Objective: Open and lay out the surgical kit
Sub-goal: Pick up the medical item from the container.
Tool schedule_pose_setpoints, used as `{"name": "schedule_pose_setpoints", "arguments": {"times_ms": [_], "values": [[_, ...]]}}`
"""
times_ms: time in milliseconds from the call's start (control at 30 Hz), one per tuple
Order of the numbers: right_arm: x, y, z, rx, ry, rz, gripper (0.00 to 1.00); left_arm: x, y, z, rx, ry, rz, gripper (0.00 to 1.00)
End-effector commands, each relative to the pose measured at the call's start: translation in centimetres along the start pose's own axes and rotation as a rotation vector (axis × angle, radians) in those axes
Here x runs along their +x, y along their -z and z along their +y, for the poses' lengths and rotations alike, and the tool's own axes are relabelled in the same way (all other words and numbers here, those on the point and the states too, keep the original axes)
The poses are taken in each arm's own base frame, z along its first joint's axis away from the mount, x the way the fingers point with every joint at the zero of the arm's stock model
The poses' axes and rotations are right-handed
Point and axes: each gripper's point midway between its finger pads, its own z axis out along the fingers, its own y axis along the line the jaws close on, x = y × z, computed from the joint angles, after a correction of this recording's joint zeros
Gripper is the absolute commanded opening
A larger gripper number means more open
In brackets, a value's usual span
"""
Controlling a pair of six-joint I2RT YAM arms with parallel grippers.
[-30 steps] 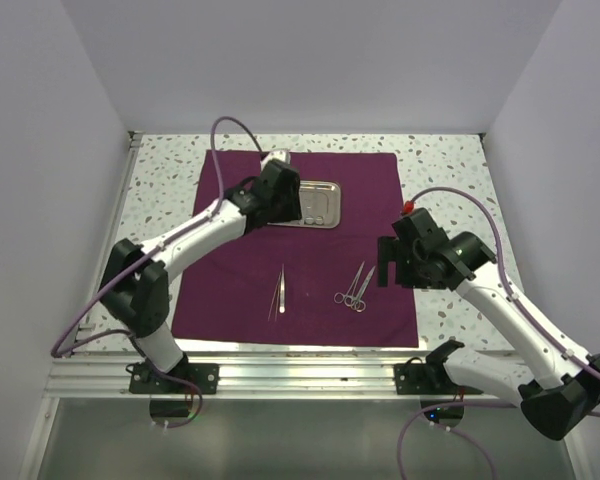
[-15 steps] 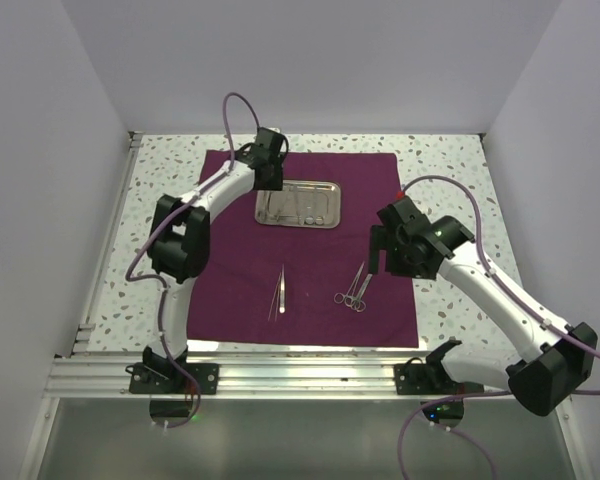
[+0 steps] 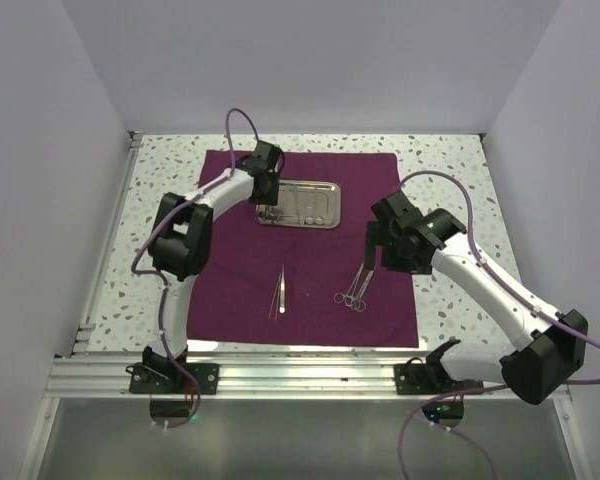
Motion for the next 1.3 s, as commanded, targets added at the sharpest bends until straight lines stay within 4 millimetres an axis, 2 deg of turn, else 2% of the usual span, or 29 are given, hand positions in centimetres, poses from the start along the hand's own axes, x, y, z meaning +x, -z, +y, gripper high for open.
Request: {"name": "schedule_pose_setpoints", "arguments": {"times_ms": [0, 167, 367, 467, 533, 667, 700, 767, 800, 833, 867, 900, 933, 967, 1000, 1033, 1067, 1100, 1133, 1167, 1267], "values": [[-1.8, 0.7, 0.4, -0.004, -0.028, -0.055, 0.98, -0.2, -0.7, 0.0, 0.022, -0.007, -0.018, 0.42], [-1.8, 0.7, 0.4, 0.000, -0.022, -0.056, 0.98, 0.7, -1.5, 0.3, 0.020, 0.007, 0.006, 0.35], [-1.9, 0.9, 0.1, 0.002, -0.013, -0.066, 0.97, 1.9, -2.7, 0.5, 0.042, 0.038, 0.050, 0.16], [-1.9, 1.1, 0.1, -0.003, -0.009, -0.069, 0.98, 2.2, -3.1, 0.8, 0.052, 0.054, 0.070, 0.00], [-1.9, 1.2, 0.1, -0.009, -0.002, -0.070, 0.98, 2.0, -2.5, 1.0, 0.044, 0.058, 0.076, 0.00], [-1.8, 1.4, 0.3, -0.036, 0.005, -0.077, 0.98, -1.1, 1.0, 0.7, 0.068, 0.078, -0.005, 0.00], [-1.8, 1.3, 0.3, -0.041, 0.009, -0.079, 0.98, -2.5, 2.9, 0.7, 0.079, 0.087, -0.044, 0.00], [-1.6, 1.4, 0.5, -0.059, 0.014, -0.079, 0.98, -3.0, 5.0, 0.4, 0.098, 0.097, -0.060, 0.00], [-1.6, 1.5, 0.6, -0.066, 0.018, -0.081, 0.98, -3.3, 7.0, 0.5, 0.110, 0.112, -0.083, 0.00], [-1.5, 1.5, 0.6, -0.074, 0.025, -0.078, 0.98, -3.1, 8.1, 0.1, 0.122, 0.114, -0.093, 0.00], [-1.5, 1.6, 0.7, -0.088, 0.024, -0.084, 0.98, -1.4, 8.4, 0.2, 0.121, 0.122, -0.068, 0.00], [-1.3, 1.6, 0.7, -0.091, 0.031, -0.082, 0.98, -2.1, 10.7, 0.0, 0.141, 0.132, -0.113, 0.00], [-1.1, 1.6, 0.7, -0.097, 0.035, -0.080, 0.98, -1.4, 11.5, -0.1, 0.145, 0.137, -0.115, 0.00], [-1.1, 1.7, 0.8, -0.105, 0.041, -0.082, 0.98, 0.9, 11.7, -0.6, 0.146, 0.146, -0.077, 0.00], [-1.0, 1.9, 0.8, -0.116, 0.045, -0.085, 0.98, 0.9, 13.6, -0.9, 0.163, 0.154, -0.106, 0.00], [-0.8, 1.8, 0.8, -0.121, 0.045, -0.083, 0.98, 1.9, 14.1, -1.3, 0.164, 0.157, -0.101, 0.00], [-0.7, 1.9, 0.7, -0.127, 0.049, -0.083, 0.98, 4.5, 14.2, -2.2, 0.165, 0.157, -0.063, 0.00], [-0.6, 1.9, 0.8, -0.138, 0.053, -0.079, 0.97, 5.0, 15.5, -2.7, 0.176, 0.163, -0.081, 0.00], [-0.3, 2.0, 0.8, -0.144, 0.056, -0.079, 0.97, 6.4, 16.0, -3.9, 0.188, 0.149, -0.073, 0.00], [-0.2, 2.0, 0.8, -0.151, 0.059, -0.078, 0.98, 8.9, 15.7, -4.1, 0.182, 0.172, -0.033, 0.00], [0.4, 2.2, 0.8, -0.171, 0.065, -0.069, 0.97, 12.0, 16.8, -5.8, 0.221, 0.200, -0.013, 0.00]]}}
